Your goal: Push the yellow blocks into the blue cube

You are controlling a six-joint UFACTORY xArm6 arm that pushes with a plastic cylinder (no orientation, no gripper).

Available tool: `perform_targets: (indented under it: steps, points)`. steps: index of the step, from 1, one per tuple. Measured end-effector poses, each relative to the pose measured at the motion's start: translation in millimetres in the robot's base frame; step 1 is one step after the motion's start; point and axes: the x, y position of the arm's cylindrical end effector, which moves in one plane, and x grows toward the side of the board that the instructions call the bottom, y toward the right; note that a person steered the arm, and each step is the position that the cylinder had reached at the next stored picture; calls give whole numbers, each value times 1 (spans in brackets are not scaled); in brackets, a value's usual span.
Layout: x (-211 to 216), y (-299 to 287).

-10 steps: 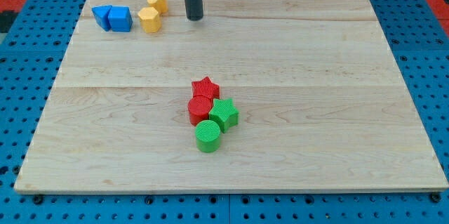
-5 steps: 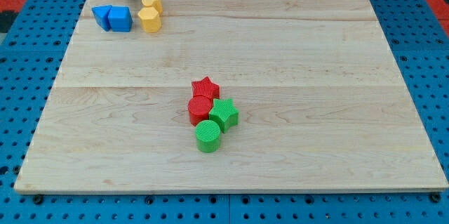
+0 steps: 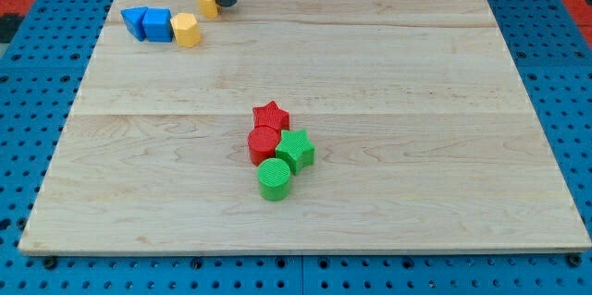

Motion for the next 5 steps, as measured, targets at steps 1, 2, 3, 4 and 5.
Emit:
perform_targets:
  steps: [1,2,3,4,5]
  points:
    - [-20,-8]
    - [8,-33]
    - [49,-61]
    - [53,-60]
    - [-1,-56]
